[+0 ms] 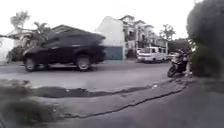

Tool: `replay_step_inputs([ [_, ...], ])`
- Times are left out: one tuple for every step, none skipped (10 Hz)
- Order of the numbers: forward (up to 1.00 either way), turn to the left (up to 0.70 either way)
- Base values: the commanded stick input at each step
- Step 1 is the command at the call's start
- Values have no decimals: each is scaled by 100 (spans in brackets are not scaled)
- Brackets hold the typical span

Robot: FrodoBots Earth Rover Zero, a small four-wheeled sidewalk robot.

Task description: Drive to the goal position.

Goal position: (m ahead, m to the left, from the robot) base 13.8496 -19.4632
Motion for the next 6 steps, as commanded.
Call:
replay_step_inputs([
  [0,-30],
  [0,-30],
  [0,-19],
  [0,0],
  [0,0],
  [0,0],
])
